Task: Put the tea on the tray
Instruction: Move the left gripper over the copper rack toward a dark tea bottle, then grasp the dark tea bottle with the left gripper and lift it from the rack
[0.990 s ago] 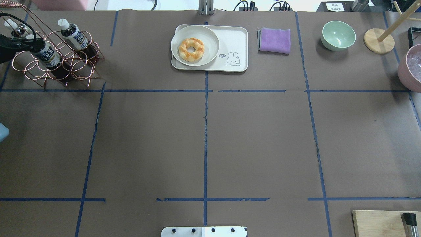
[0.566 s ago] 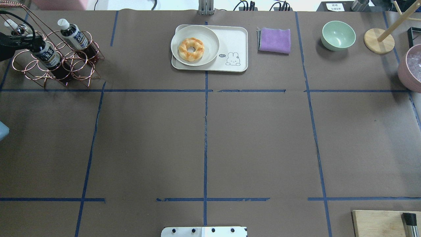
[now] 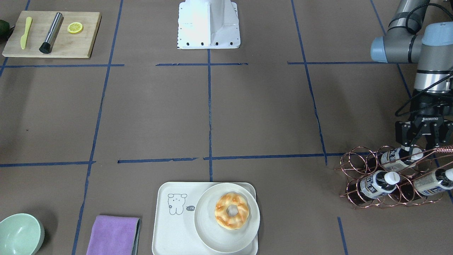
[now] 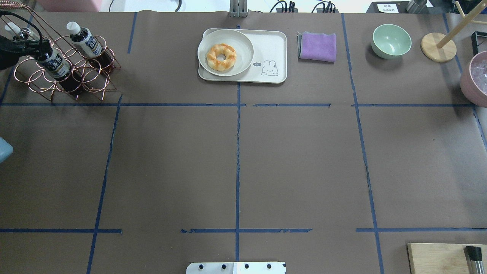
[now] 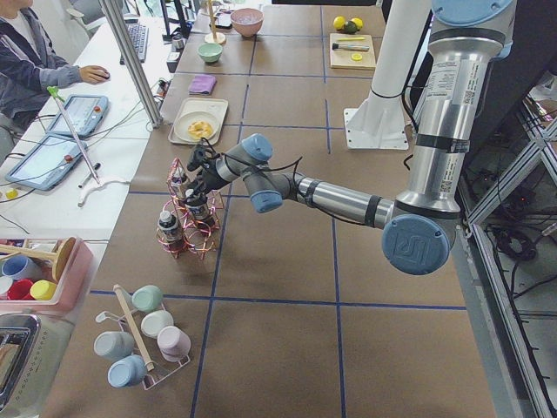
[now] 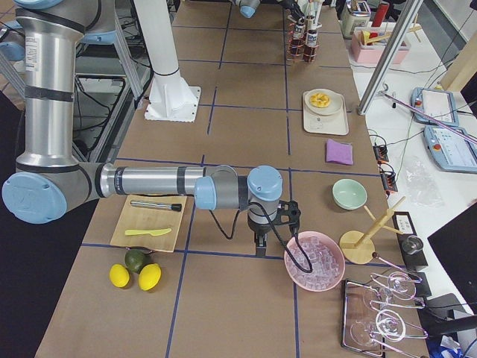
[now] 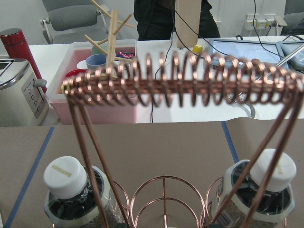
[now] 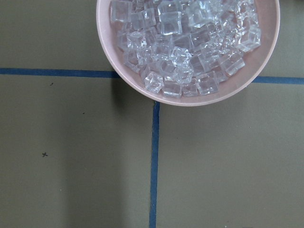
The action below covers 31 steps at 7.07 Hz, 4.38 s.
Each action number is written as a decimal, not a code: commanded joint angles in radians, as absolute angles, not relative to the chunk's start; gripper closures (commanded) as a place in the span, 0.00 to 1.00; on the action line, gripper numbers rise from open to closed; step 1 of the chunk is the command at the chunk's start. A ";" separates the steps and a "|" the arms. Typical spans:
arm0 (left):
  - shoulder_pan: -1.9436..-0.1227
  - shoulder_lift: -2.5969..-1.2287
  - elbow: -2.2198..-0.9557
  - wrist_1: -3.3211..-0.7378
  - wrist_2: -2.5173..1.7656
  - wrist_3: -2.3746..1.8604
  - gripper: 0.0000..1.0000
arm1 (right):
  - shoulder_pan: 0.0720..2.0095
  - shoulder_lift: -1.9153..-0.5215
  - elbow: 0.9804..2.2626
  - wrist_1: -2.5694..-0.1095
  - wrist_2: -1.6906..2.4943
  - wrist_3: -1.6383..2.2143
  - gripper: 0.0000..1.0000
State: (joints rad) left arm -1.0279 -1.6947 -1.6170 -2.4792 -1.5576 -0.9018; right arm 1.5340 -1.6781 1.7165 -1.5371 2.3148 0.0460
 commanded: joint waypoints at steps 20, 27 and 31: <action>-1.216 -1.695 -1.696 -2.470 -1.813 -0.888 0.97 | 1.534 -1.683 1.718 -1.537 2.318 0.046 0.00; -1.260 -1.654 -1.900 -2.467 -1.930 -0.885 0.98 | 1.534 -1.684 1.720 -1.537 2.318 0.046 0.00; -0.905 -1.725 -2.144 -2.122 -1.552 -0.887 0.97 | 1.534 -1.684 1.720 -1.537 2.319 0.046 0.00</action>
State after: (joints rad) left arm -1.0410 -1.6793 -2.0485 -2.3034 -1.7168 -0.8852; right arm 1.5340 -1.6843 1.7196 -1.5370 2.3182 0.0460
